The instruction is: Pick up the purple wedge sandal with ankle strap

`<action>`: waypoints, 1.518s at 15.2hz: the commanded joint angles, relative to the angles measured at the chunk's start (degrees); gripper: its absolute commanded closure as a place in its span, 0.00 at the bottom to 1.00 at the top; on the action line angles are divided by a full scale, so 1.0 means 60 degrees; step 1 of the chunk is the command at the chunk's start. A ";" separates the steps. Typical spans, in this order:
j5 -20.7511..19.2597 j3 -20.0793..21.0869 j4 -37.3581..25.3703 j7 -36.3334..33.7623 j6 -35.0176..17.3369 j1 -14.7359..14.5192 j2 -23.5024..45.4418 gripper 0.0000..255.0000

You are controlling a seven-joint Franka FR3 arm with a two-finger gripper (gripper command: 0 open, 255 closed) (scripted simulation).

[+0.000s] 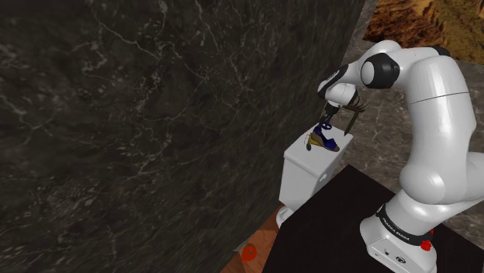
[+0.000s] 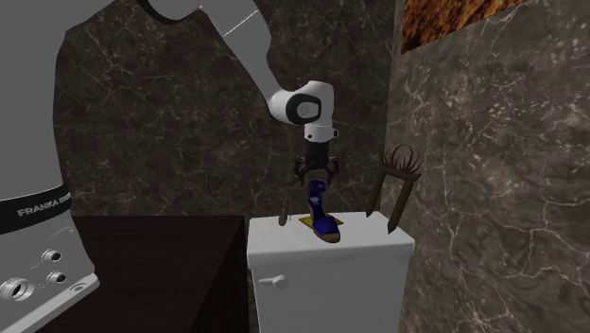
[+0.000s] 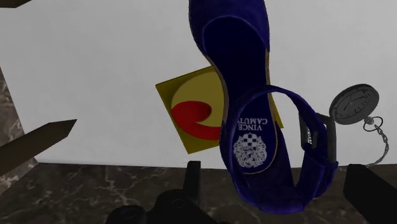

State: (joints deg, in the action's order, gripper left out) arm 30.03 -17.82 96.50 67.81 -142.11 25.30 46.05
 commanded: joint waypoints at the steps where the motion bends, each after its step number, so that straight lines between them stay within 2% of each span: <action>1: 0.0011 0.0012 -0.0015 0.0003 -0.0022 0.0004 0.0031 1.00; 10: 0.0012 0.0013 -0.0008 0.0006 -0.0026 0.0004 0.0027 1.00; 23: -0.0507 -0.0478 0.0296 -0.0395 0.0894 -0.0340 -0.1201 1.00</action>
State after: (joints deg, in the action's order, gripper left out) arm 27.23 -20.47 98.30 65.59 -137.21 23.35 39.30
